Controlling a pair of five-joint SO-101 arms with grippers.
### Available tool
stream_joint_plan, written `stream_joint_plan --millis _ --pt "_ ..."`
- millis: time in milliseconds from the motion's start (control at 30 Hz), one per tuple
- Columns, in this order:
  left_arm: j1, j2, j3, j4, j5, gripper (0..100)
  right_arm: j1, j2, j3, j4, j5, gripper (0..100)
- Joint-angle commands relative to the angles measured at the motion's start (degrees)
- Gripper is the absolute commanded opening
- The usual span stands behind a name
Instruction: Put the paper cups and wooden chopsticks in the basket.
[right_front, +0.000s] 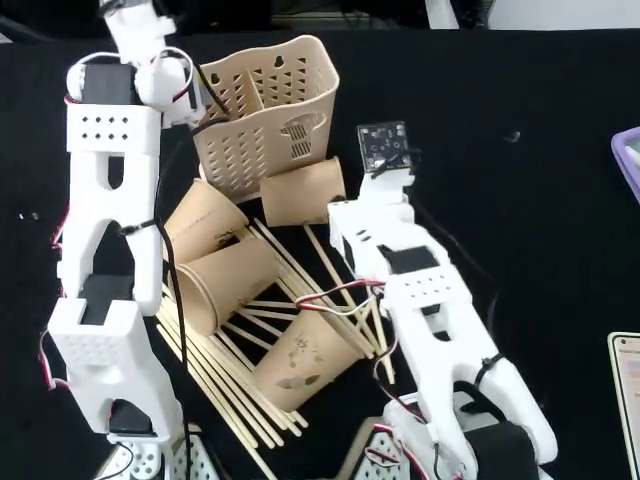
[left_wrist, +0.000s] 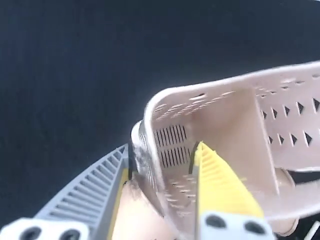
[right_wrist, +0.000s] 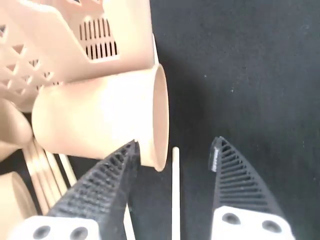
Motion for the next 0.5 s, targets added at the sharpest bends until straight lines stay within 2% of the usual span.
stream_joint_plan --millis 0,133,200,367,467 --pt "-0.4 -1.1 0.7 -1.3 4.4 20 -1.1 -2.5 -0.3 -1.8 0.4 24.0" --pt "-0.3 -1.3 -0.7 -2.4 3.6 2 -1.1 -2.5 -0.3 -1.8 0.4 24.0" --pt "-0.3 -0.8 -2.0 -2.7 -1.1 6 -1.1 -2.5 -0.3 -1.8 0.3 24.0" --pt "-0.3 -0.7 -2.3 -5.5 -14.3 3 -1.1 -2.6 -0.3 -1.6 0.3 24.0" --pt "-0.2 -0.6 -2.3 -5.5 -18.5 3 -1.1 -2.9 -0.3 -1.4 0.2 24.0"
